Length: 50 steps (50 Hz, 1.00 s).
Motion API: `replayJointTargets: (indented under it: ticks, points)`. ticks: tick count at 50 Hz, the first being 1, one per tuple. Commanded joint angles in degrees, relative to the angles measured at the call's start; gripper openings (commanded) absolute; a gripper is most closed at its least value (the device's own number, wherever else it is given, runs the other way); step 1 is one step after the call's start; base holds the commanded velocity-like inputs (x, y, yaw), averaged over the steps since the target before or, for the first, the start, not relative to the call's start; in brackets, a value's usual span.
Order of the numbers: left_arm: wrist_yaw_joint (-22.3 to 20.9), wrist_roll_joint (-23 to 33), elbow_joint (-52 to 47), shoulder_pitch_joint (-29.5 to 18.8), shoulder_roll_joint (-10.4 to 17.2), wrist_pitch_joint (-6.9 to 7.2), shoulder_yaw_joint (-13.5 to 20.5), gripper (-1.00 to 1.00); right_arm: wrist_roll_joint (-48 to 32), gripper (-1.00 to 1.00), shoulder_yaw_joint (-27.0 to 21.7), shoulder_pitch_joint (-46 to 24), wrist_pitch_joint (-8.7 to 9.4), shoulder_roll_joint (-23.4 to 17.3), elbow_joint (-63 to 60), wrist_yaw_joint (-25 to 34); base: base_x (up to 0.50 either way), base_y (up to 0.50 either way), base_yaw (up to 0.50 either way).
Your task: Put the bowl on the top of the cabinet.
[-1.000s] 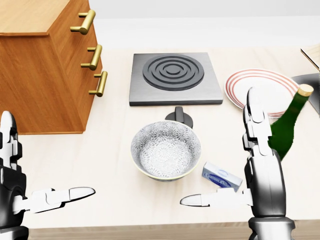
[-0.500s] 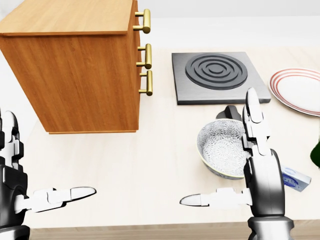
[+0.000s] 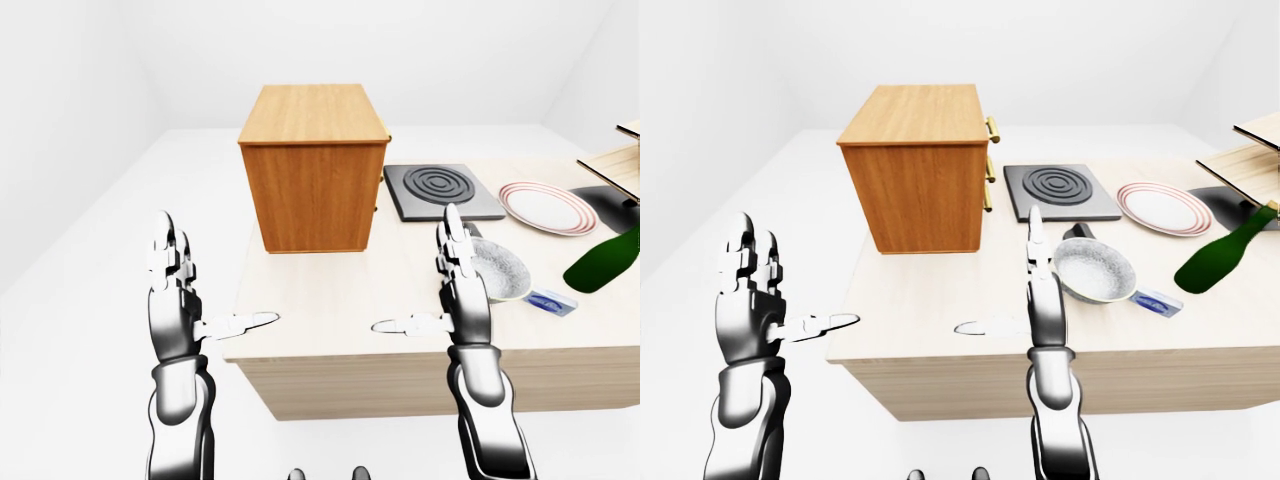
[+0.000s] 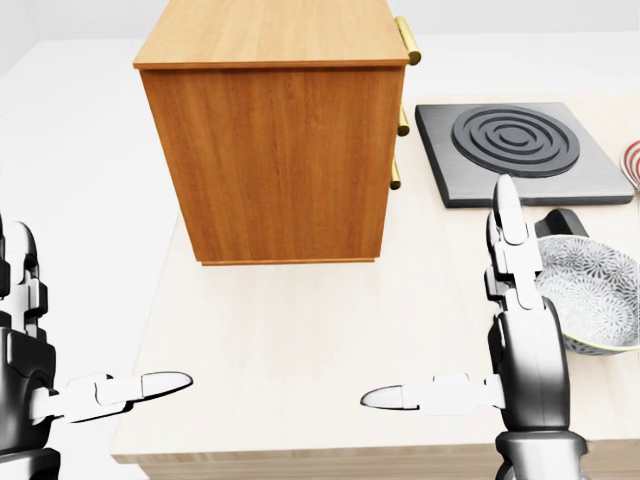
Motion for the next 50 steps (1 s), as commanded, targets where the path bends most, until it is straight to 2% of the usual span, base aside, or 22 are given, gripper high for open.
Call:
replayJointTargets:
  ticks: [1, 17, 44, 50]
  points:
    - [0.0, 0.1, 0.1, -0.1, 0.0, 0.00, -0.1, 1.00, 0.3, 1.00, -0.2, 0.1, 0.00, -0.1, 1.1, -0.3, 0.00, 0.29, 0.00]
    - [-0.6, -0.3, 0.7, -0.2, 0.1, 0.00, -0.3, 1.00, 0.2, 1.00, 0.0, -0.2, 0.00, -0.1, 0.4, -0.1, 0.03, 0.02, 0.00]
    - [-1.1, -0.3, 0.8, 0.0, 0.1, 0.00, -0.6, 1.00, 0.1, 1.00, 0.2, 0.0, 0.00, 0.0, 0.4, 0.1, 0.49, 0.00, 0.00]
    - [-1.1, -0.3, 1.3, -0.3, 0.1, 0.00, -0.6, 1.00, 0.0, 1.00, 0.2, -0.1, 0.00, -0.1, 0.5, 0.0, 0.02, 0.00, 0.00]
